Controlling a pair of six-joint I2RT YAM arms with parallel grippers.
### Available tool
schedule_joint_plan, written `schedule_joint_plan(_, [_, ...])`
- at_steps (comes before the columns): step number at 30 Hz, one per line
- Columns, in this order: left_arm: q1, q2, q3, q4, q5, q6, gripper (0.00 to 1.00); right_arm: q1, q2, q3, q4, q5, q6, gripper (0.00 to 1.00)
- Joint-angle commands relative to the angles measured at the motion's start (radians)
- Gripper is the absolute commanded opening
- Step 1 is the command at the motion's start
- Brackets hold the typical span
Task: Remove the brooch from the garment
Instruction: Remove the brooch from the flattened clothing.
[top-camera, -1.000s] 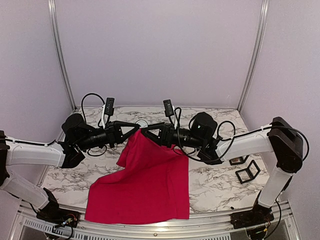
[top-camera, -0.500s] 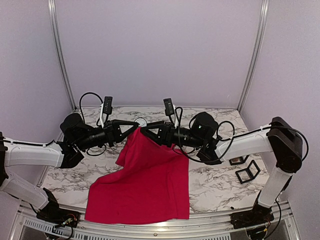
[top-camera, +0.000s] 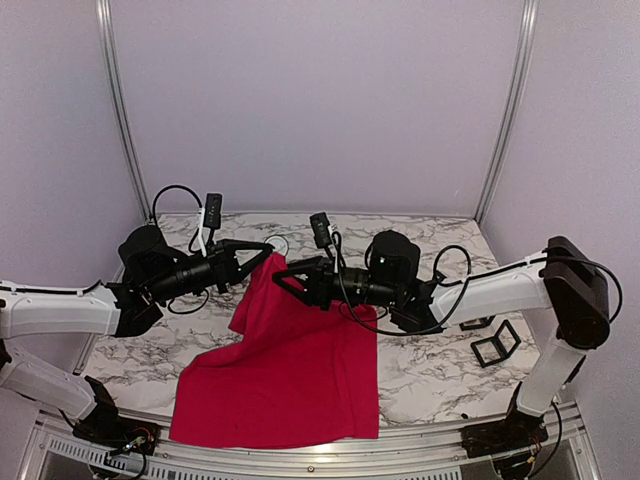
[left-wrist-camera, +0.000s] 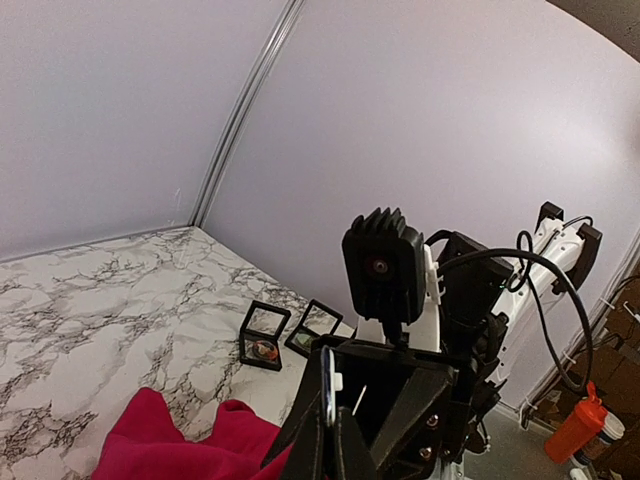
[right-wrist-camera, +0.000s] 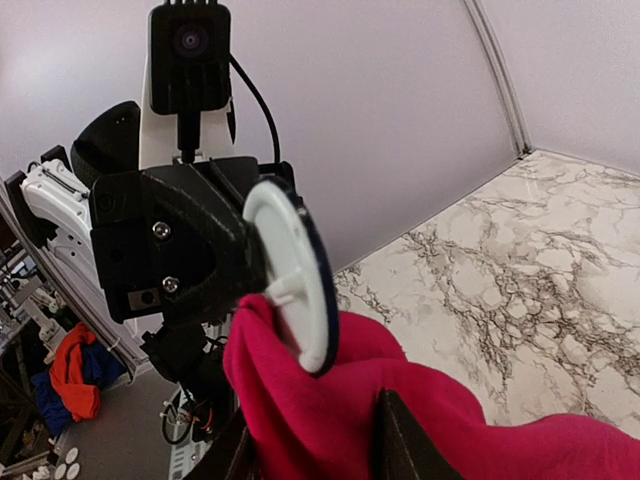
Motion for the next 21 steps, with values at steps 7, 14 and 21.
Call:
schedule_joint_plan(7, [-0.003,-0.058,0.024,-0.109,-0.045,0.096,0.00,0.012,-0.039,0.035,-0.108,0.068,-0.062,0.06])
schedule_joint_plan(14, [-0.003,-0.080,0.034,-0.213,-0.068,0.166,0.00,0.012,-0.050,0.034,-0.121,0.079,-0.069,0.00])
schedule_joint_plan(21, [-0.003,-0.094,0.051,-0.290,-0.082,0.231,0.00,0.012,-0.062,0.031,-0.149,0.107,-0.081,0.00])
